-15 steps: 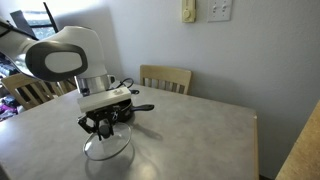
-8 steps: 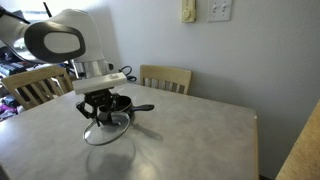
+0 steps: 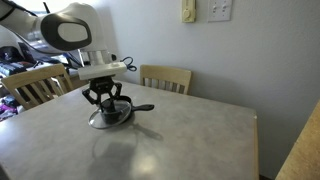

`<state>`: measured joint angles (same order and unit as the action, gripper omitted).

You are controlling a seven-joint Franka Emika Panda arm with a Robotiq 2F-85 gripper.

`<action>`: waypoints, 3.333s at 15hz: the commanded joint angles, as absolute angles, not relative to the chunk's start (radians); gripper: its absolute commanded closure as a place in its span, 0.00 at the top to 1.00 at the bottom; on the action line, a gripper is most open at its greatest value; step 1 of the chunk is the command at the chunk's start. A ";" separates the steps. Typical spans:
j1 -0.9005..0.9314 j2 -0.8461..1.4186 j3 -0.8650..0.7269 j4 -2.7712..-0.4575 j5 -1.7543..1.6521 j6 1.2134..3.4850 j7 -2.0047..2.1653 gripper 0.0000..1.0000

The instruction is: Cover the pot

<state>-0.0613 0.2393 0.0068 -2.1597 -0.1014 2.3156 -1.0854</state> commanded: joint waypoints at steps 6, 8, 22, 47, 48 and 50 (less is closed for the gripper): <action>-0.022 0.369 0.064 -1.953 -0.104 2.244 -1.007 0.14; -0.012 0.391 0.078 -1.911 -0.101 2.222 -0.994 0.14; 0.013 0.456 0.111 -1.795 -0.107 2.186 -0.986 0.14; 0.018 0.458 0.109 -1.804 -0.106 2.169 -0.890 0.14; 0.017 0.458 0.110 -1.804 -0.102 2.170 -0.883 0.14; 0.012 0.459 0.117 -1.805 -0.080 2.174 -0.867 0.14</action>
<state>0.0206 0.4597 0.1027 -1.8239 -0.1039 2.1978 -0.8916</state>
